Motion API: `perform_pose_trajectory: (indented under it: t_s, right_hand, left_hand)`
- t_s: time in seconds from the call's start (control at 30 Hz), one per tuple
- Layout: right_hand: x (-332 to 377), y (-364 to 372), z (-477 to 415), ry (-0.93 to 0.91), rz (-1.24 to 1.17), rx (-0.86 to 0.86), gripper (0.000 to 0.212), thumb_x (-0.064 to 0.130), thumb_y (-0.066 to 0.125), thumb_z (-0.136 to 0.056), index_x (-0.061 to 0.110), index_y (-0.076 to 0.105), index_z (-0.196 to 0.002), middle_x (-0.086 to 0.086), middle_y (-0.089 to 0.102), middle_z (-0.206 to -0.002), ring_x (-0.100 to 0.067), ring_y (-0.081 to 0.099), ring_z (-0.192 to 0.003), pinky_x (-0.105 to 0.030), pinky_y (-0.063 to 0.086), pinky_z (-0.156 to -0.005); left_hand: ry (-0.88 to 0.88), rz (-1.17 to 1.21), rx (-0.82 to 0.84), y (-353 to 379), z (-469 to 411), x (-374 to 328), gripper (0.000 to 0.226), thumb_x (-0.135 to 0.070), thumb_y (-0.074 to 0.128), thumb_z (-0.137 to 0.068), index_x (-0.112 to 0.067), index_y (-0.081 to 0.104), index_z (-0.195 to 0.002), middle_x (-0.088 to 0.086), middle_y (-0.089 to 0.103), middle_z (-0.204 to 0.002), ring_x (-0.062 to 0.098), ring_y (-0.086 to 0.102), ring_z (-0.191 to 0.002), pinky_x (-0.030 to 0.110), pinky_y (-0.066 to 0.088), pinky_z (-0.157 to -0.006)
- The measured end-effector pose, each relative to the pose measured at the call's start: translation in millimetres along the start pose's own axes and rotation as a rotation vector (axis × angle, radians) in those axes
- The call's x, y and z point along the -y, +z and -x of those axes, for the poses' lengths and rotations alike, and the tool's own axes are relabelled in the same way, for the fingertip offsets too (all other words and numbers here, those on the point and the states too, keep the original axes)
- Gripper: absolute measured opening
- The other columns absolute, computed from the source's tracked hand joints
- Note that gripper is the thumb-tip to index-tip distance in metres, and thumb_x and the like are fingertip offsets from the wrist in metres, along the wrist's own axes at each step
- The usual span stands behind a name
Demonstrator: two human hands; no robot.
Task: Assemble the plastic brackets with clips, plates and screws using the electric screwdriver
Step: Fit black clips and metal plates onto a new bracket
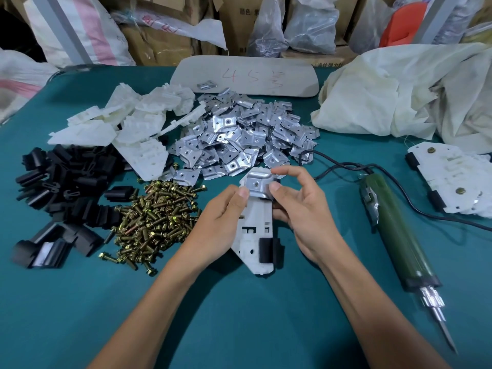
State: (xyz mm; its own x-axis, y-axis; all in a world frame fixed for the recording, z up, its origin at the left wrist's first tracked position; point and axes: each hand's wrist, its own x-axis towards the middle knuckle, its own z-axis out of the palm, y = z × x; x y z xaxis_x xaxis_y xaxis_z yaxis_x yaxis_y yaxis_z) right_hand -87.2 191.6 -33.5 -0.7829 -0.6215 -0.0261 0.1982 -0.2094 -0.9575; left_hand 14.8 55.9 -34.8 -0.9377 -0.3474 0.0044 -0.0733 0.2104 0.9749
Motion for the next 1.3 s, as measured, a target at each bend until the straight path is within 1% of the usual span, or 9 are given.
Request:
perform_pose_trajectory:
  t_s: [0.2, 0.3, 0.43, 0.57, 0.77, 0.97, 1.07, 1.17, 1.3]
  right_hand:
    - [0.9, -0.9, -0.1, -0.028, 0.019, 0.008, 0.018, 0.012, 0.065, -0.1, 0.024, 0.067, -0.113, -0.02, 0.077, -0.098, -0.027, 0.074, -0.082, -0.036, 0.061, -0.072]
    - [1.1, -2.3, 0.5, -0.051, 0.071, 0.007, 0.02, 0.013, 0.067, -0.099, 0.027, 0.069, -0.114, -0.012, 0.078, -0.091, -0.021, 0.073, -0.078, -0.032, 0.06, -0.071]
    - [2.6, -2.9, 0.7, -0.065, 0.072, 0.016, 0.021, 0.011, 0.067, -0.098, 0.023, 0.067, -0.116, -0.01, 0.079, -0.092, -0.018, 0.075, -0.08, -0.024, 0.057, -0.068]
    - [3.9, -1.1, 1.8, -0.059, 0.081, 0.015, 0.021, 0.011, 0.066, -0.1, 0.025, 0.067, -0.116, -0.01, 0.079, -0.094, -0.017, 0.075, -0.081, -0.024, 0.057, -0.067]
    - [-0.7, 3.6, 3.8, -0.12, 0.172, -0.04, 0.022, 0.02, 0.069, -0.098, 0.035, 0.07, -0.115, -0.03, 0.072, -0.094, -0.032, 0.064, -0.083, -0.061, 0.054, -0.085]
    - [16.4, -8.7, 2.5, 0.031, 0.076, 0.131, 0.032, 0.032, 0.064, -0.098, 0.042, 0.066, -0.128, 0.0, 0.076, -0.099, -0.01, 0.071, -0.085, -0.022, 0.055, -0.073]
    - [24.9, -22.3, 3.7, 0.085, 0.066, 0.272, 0.044, 0.021, 0.069, -0.096, 0.033, 0.061, -0.137, -0.011, 0.076, -0.111, -0.017, 0.07, -0.098, -0.025, 0.055, -0.08]
    - [26.7, -24.1, 4.6, 0.057, 0.083, 0.263, 0.051, 0.014, 0.067, -0.089, 0.023, 0.058, -0.138, -0.019, 0.075, -0.112, -0.02, 0.069, -0.098, -0.028, 0.056, -0.082]
    - [25.4, -21.0, 4.2, 0.042, 0.062, 0.25, 0.049, 0.012, 0.066, -0.088, 0.02, 0.058, -0.135, -0.014, 0.077, -0.109, -0.019, 0.07, -0.094, -0.026, 0.057, -0.08]
  left_hand:
    - [-0.02, -0.016, 0.084, -5.0, 1.4, 1.4, 0.051, -0.047, 0.034, -0.107, -0.002, 0.056, -0.115, 0.022, 0.058, -0.116, 0.026, 0.057, -0.109, 0.03, 0.044, -0.096]
    - [-0.032, 0.028, 0.109, -6.0, 1.8, 2.0, 0.041, -0.044, 0.036, -0.108, -0.016, 0.06, -0.124, 0.005, 0.066, -0.123, 0.019, 0.059, -0.12, 0.033, 0.047, -0.102]
    - [-0.018, 0.098, 0.104, -2.8, 2.1, -0.7, 0.038, -0.046, 0.031, -0.11, -0.036, 0.061, -0.131, -0.017, 0.064, -0.132, -0.001, 0.054, -0.128, 0.011, 0.04, -0.1]
    - [-0.113, 0.152, 0.093, -3.9, 2.6, -9.8, 0.031, -0.049, 0.036, -0.107, -0.059, 0.065, -0.108, -0.031, 0.066, -0.119, -0.015, 0.056, -0.115, 0.004, 0.041, -0.09]
    - [-0.154, 0.133, 0.107, 3.7, 5.4, -18.9, 0.042, -0.052, 0.033, -0.105, -0.085, 0.05, -0.087, -0.062, 0.049, -0.094, -0.04, 0.041, -0.095, -0.013, 0.027, -0.073]
    - [-0.247, 0.217, 0.109, -5.4, -3.4, -6.4, 0.023, -0.074, 0.043, -0.083, -0.071, 0.066, -0.083, -0.046, 0.064, -0.094, -0.027, 0.057, -0.091, 0.011, 0.048, -0.075]
    - [-0.312, 0.238, 0.169, -11.6, -4.0, -4.1, 0.047, -0.085, 0.043, -0.078, -0.054, 0.074, -0.095, -0.02, 0.075, -0.104, -0.001, 0.071, -0.096, 0.015, 0.056, -0.071]
    - [-0.357, 0.327, 0.185, -14.2, -4.1, 0.6, 0.077, -0.091, 0.056, -0.066, -0.034, 0.073, -0.115, 0.006, 0.073, -0.12, 0.027, 0.07, -0.111, 0.046, 0.057, -0.09]
    - [-0.391, 0.364, 0.169, -14.1, -5.8, 5.0, 0.085, -0.091, 0.062, -0.061, -0.029, 0.071, -0.118, 0.009, 0.072, -0.122, 0.032, 0.069, -0.113, 0.056, 0.05, -0.101]
